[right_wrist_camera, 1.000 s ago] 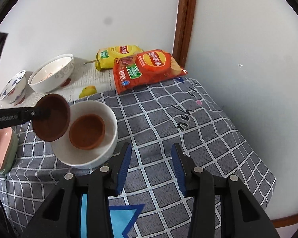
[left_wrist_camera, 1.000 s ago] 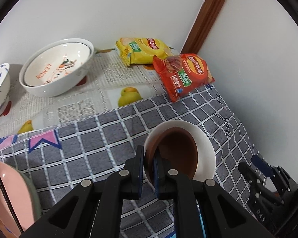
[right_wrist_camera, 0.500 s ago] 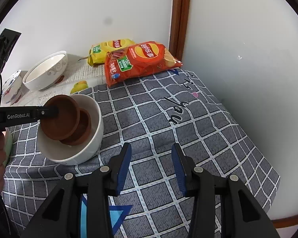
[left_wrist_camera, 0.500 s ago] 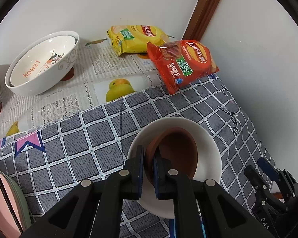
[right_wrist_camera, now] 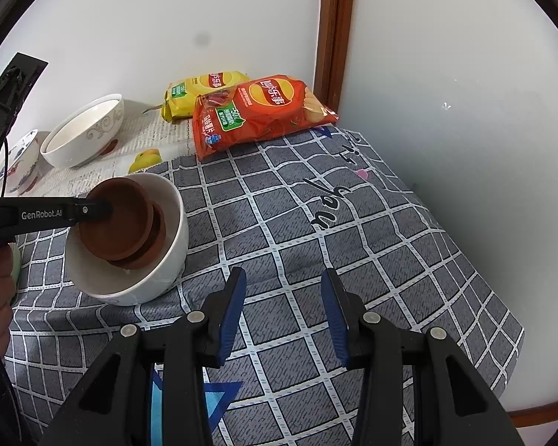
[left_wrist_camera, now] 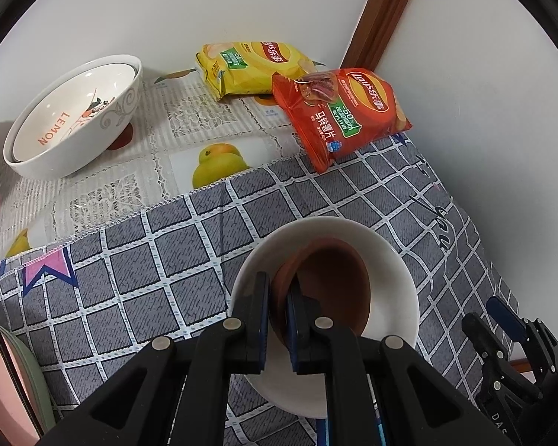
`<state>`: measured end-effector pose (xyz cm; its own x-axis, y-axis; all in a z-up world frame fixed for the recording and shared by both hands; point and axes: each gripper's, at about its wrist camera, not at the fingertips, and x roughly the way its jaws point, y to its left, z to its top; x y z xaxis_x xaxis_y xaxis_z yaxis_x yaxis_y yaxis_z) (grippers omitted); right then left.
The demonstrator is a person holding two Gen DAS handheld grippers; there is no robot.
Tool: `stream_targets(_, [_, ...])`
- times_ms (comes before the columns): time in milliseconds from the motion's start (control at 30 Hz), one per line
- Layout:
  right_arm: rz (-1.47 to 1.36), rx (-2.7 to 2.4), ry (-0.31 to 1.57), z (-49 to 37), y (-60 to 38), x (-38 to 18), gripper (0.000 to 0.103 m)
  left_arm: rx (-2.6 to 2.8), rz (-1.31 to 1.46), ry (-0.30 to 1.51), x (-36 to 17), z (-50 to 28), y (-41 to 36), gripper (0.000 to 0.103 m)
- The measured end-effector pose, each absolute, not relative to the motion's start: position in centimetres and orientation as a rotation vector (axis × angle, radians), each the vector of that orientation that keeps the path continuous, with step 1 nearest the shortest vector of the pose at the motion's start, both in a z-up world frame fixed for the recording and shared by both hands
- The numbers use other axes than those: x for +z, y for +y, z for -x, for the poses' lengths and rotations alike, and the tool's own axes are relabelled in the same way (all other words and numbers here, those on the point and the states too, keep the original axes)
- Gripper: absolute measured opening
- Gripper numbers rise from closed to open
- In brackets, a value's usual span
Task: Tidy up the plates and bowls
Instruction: 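Lower the left gripper's brown bowl into the white bowl onto the other brown bowl, then open the left gripper to release the brown bowl and move to the white bowl rim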
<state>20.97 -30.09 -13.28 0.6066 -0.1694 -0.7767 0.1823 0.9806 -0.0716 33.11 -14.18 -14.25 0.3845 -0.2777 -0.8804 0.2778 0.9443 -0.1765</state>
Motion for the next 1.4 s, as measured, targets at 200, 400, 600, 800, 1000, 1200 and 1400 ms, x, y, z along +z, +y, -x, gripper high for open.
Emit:
stream_targets(200, [-0.015, -0.205, 0.897, -20.8, -30.2, -13.3, 0.041, -0.348, -0.009, 1.119, -14.5, -33.0, -14.4, 0.009])
stream_targets(400, [-0.02, -0.207, 0.898, -20.7, -30.3, -13.4, 0.041, -0.346, -0.011, 1.121, -14.7, -33.1, -14.4, 0.009])
stream_targets(600, [-0.024, -0.209, 0.906, -20.7, -30.4, -13.7, 0.041, -0.344, -0.009, 1.12, -14.9, -33.2, -14.4, 0.009])
stream_targets(800, [-0.028, -0.209, 0.916, -20.8, -30.4, -14.0, 0.041, -0.341, -0.023, 1.108, -14.9, -33.1, -14.5, 0.009])
stream_targets(1000, [-0.028, -0.205, 0.916, -20.7, -30.4, -14.1, 0.041, -0.333, -0.069, 1.084, -14.7, -32.8, -15.0, 0.009])
stream_targets(1200, [-0.034, -0.208, 0.915, -20.5, -30.6, -14.0, 0.041, -0.319, -0.116, 1.062, -14.6, -32.5, -15.5, 0.009])
stream_targets(1400, [-0.035, -0.207, 0.917, -20.4, -30.6, -14.0, 0.041, -0.324, -0.112, 1.072, -14.6, -32.5, -15.4, 0.011])
